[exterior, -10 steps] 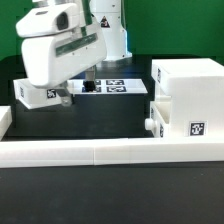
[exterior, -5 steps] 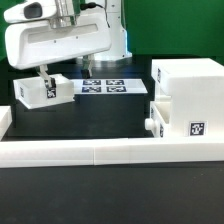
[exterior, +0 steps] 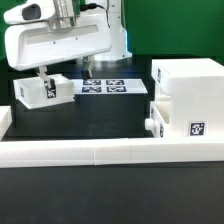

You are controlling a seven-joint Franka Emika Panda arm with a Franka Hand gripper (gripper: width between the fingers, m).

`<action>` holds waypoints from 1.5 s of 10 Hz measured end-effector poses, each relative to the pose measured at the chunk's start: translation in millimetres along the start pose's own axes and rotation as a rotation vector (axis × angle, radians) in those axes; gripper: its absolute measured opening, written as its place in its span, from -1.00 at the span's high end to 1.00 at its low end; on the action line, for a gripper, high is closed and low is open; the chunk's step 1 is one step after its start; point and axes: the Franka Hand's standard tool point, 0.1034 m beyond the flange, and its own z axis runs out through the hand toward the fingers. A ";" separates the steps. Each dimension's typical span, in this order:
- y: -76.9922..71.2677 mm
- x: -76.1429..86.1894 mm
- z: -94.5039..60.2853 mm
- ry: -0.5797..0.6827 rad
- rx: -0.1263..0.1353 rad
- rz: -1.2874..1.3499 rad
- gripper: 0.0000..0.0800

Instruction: Assemble drawer

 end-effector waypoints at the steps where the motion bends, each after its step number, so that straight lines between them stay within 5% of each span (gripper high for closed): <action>1: -8.6 -16.2 -1.9 -0.009 -0.013 0.005 -0.62; 3: -21.3 -42.2 -8.2 -0.032 -0.019 0.012 -0.62; 9: -24.9 -44.4 -7.7 -0.049 -0.003 0.022 -0.62; 11: -25.3 -70.9 -3.8 -0.043 -0.046 0.033 -0.62; 15: -26.9 -101.0 17.7 -0.060 -0.042 0.069 -0.62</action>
Offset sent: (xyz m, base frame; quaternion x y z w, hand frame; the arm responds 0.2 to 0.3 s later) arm -0.0327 -0.0192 0.0094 0.0124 -0.0676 -0.0146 0.9975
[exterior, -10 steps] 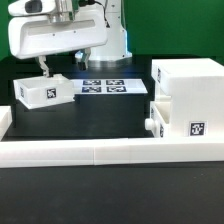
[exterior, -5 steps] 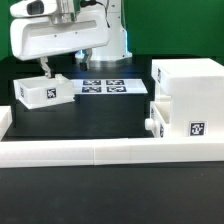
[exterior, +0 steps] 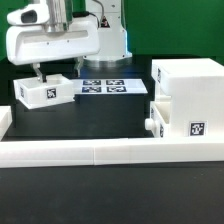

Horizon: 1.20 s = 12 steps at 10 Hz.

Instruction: Assemble drawer

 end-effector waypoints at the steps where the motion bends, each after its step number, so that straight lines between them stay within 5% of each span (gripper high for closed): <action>1: 0.6 -3.7 7.7 0.004 -0.006 0.006 -0.62; 5: -4.2 -8.8 21.0 -0.001 0.004 0.012 -0.62; 6: -4.4 -8.9 21.2 -0.002 0.004 0.012 -0.40; 7: -4.3 -8.9 21.2 -0.002 0.004 0.012 -0.40; 8: -4.4 -8.6 21.2 -0.001 0.004 0.013 0.13; 10: -5.3 -7.7 21.2 -0.001 0.005 0.010 0.80; 12: -6.4 -6.6 21.2 -0.001 0.006 0.007 0.90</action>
Offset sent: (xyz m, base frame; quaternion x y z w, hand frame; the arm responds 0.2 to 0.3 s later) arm -0.0039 0.0036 -0.0165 -0.0019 0.0167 0.0007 0.9999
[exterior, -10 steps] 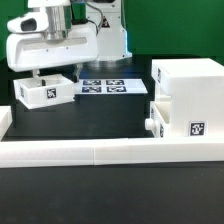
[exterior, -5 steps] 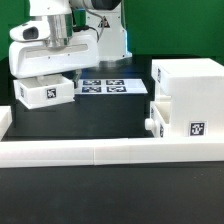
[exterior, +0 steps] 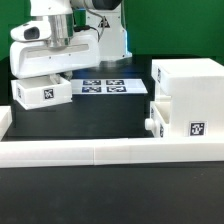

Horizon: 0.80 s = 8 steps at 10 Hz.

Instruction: Assemble drawer

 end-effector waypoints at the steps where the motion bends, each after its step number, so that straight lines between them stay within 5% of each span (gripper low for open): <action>1: -0.3 0.3 -0.1 0.000 0.000 -0.001 0.90; 3: -0.5 5.7 -2.2 -0.001 0.006 -0.010 0.90; 8: -19.3 87.3 -32.6 0.016 0.024 -0.130 0.90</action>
Offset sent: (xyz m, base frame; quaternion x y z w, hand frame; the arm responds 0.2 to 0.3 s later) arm 0.0296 0.0160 0.0217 0.0166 -0.0033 -0.0489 0.9987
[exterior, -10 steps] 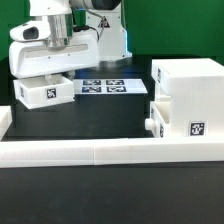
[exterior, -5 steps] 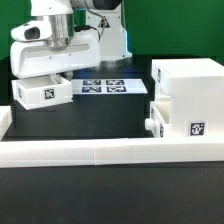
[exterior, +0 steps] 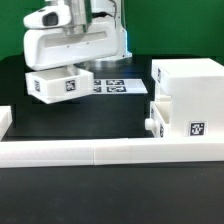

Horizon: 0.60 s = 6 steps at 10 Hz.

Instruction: Assemble drawer

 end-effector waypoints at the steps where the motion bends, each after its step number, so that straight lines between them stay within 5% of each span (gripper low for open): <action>1: 3.8 13.6 -2.5 -0.005 0.018 -0.017 0.90; 3: 7.7 41.2 0.2 -0.025 0.053 -0.065 0.90; 4: 2.5 56.0 1.0 -0.061 0.090 -0.071 0.90; 6: 2.7 57.9 1.3 -0.061 0.093 -0.109 0.90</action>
Offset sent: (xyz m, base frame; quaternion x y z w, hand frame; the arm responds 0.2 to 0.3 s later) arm 0.0417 0.0164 -0.0027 0.0406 -0.1252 -0.0200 0.9911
